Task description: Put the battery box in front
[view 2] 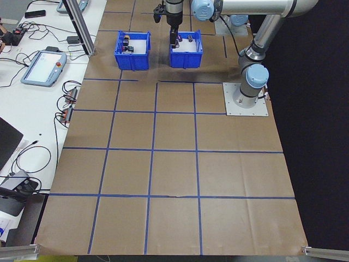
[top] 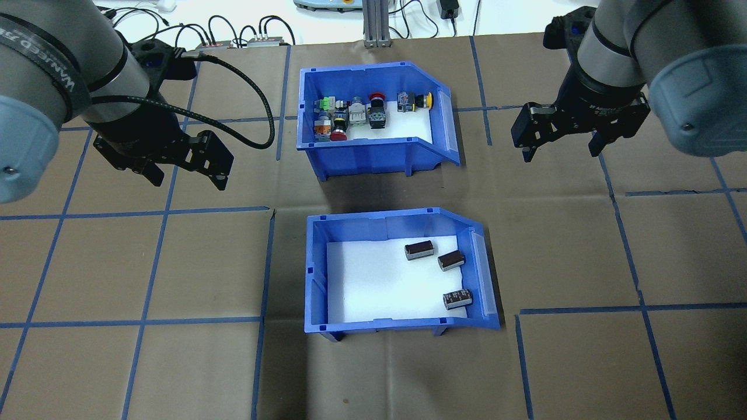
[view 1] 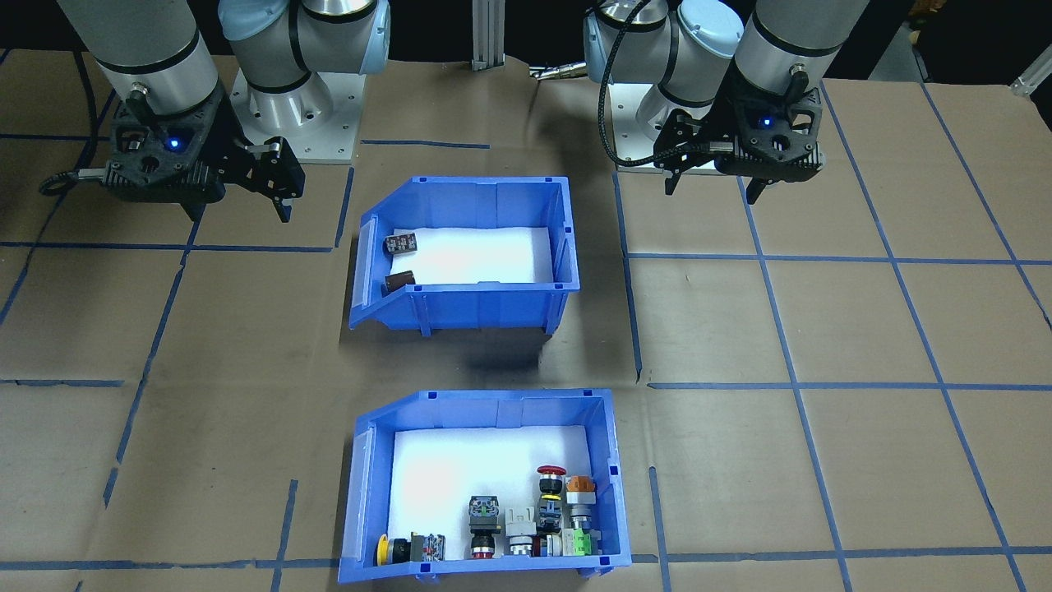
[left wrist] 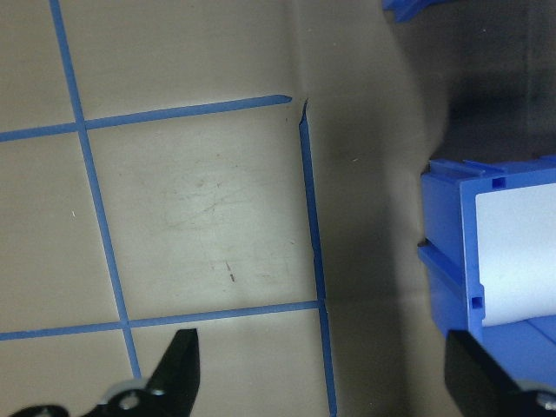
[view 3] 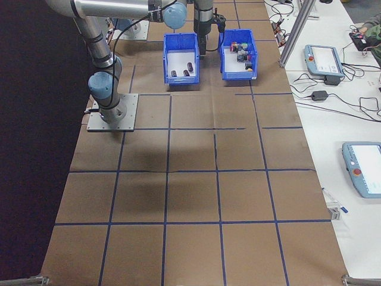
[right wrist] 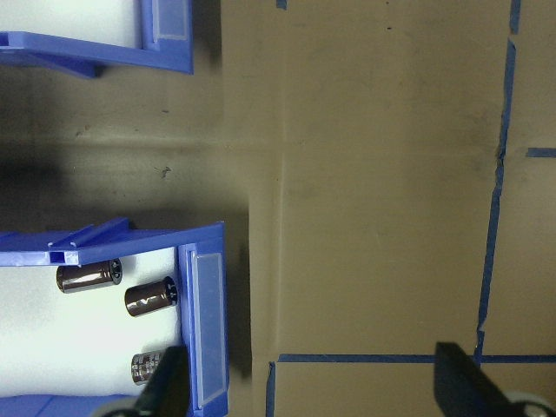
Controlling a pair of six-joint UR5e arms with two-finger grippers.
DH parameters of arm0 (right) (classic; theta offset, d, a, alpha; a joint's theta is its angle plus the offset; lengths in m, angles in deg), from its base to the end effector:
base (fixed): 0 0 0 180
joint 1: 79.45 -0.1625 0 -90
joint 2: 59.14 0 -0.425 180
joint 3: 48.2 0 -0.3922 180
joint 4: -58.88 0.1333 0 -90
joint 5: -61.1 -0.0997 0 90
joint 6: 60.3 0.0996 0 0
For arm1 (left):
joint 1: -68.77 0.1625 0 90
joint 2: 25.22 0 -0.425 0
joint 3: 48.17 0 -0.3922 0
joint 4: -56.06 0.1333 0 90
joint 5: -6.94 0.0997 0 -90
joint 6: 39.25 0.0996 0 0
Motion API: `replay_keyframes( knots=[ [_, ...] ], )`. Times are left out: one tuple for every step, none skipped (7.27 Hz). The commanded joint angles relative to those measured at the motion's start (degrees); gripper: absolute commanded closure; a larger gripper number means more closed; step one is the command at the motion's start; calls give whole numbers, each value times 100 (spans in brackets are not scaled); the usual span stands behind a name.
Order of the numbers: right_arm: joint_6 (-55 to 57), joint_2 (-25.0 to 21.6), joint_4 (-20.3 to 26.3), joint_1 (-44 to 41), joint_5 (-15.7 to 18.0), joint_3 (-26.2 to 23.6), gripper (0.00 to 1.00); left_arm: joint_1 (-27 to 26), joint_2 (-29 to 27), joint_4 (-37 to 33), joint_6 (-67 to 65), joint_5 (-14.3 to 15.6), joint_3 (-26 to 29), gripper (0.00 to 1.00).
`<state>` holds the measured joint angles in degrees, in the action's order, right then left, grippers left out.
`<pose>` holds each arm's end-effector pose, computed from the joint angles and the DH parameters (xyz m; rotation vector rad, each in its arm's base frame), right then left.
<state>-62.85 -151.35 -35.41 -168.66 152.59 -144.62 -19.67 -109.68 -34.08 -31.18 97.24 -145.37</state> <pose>0.1242 -0.4763 0.4590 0.0478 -3.1152 0.0010 -0.1205 -0.4510 0.4715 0.1783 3.1335 0.0498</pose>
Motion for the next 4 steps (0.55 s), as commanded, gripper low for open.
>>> replay_keyframes(
  knots=[
    [0,2,7,0,0,0,0,2,-1,6,-7,-4,-9,1],
    [0,2,-2,0,0,0,0,2,-1,-3,-7,13,-9,1],
    [-9,2,7,0,0,0,0,2,-1,6,1,14,-9,1],
    [-9,2,7,-18,0,0,0,2,-1,-20,-94,-30,-9,1]
  ],
)
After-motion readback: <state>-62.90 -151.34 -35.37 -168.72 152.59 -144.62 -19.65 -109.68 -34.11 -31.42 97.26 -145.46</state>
